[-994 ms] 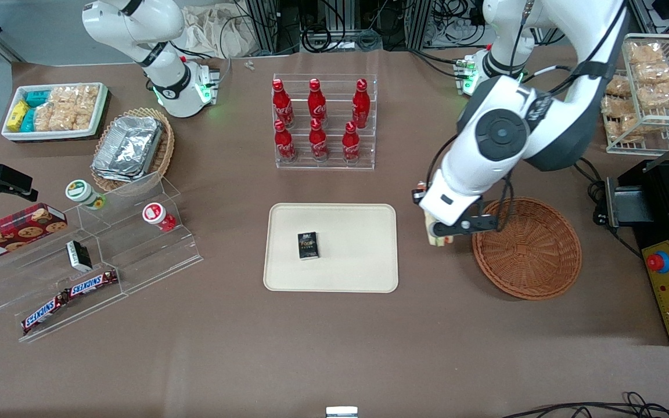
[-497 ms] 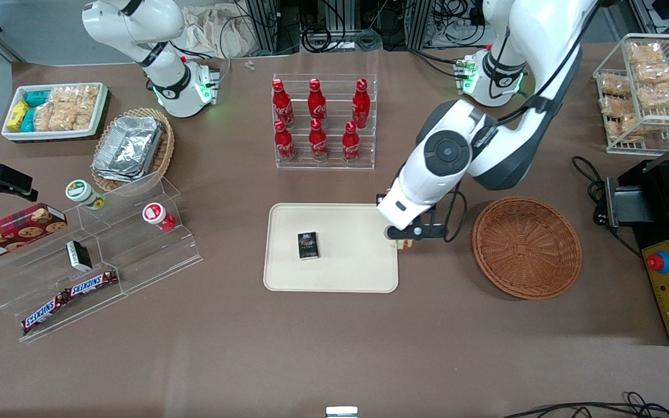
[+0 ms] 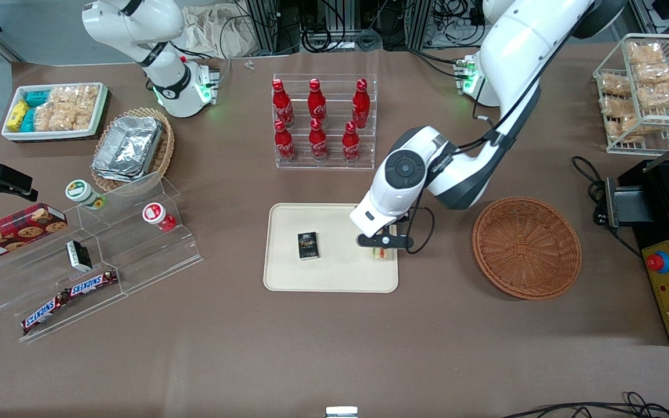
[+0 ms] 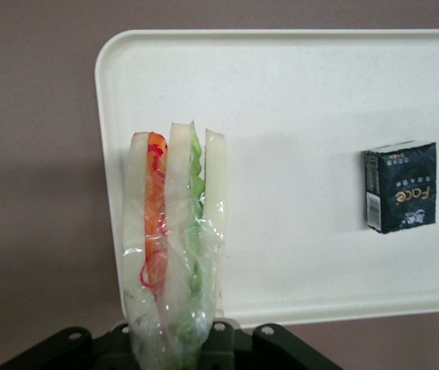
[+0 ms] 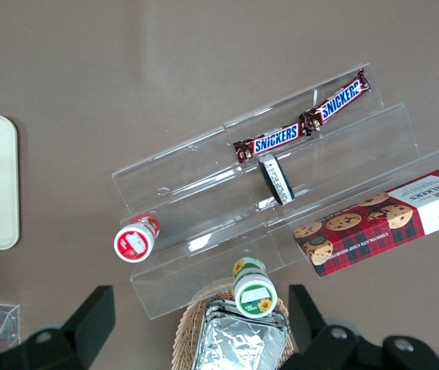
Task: Place sandwich from basket to tray
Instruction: 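Carry the sandwich over the white tray beside the black box, then lower the sandwich onto the tray and open the left gripper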
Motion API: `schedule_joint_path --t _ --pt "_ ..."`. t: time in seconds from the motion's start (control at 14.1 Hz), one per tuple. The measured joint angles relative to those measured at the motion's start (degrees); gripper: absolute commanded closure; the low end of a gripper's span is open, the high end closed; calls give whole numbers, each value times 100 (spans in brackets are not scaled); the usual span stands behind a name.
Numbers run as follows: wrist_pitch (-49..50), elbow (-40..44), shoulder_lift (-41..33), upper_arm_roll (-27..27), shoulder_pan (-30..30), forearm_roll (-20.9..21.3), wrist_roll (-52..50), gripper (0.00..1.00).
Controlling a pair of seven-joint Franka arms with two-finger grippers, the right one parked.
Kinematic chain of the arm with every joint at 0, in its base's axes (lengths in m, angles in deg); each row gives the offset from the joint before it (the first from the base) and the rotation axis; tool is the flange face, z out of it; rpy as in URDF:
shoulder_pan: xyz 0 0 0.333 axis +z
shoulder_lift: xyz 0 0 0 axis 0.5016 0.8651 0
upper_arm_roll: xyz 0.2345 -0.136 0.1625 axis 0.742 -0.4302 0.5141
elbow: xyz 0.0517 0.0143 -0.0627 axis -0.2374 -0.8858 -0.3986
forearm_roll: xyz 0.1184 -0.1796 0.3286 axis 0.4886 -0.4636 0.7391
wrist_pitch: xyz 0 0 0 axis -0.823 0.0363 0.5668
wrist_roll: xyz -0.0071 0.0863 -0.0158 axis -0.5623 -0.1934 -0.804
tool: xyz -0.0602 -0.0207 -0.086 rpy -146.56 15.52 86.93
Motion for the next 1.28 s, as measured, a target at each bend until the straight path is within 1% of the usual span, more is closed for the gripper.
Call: schedule_joint_path --t 0.14,0.36,0.85,0.92,0.99,1.07,1.21,1.28 --pt "-230 6 220 25 2 89 -17 100" --pt "-317 25 463 50 8 373 -28 100" --pt "-487 71 616 157 14 417 -28 100" --pt "-489 72 627 161 15 417 -28 99" --pt "-489 73 647 163 15 417 -28 94" --pt "-492 73 674 163 15 417 -28 92" --pt "-542 73 734 163 15 417 -31 92" --pt "-564 76 751 164 15 417 -41 87"
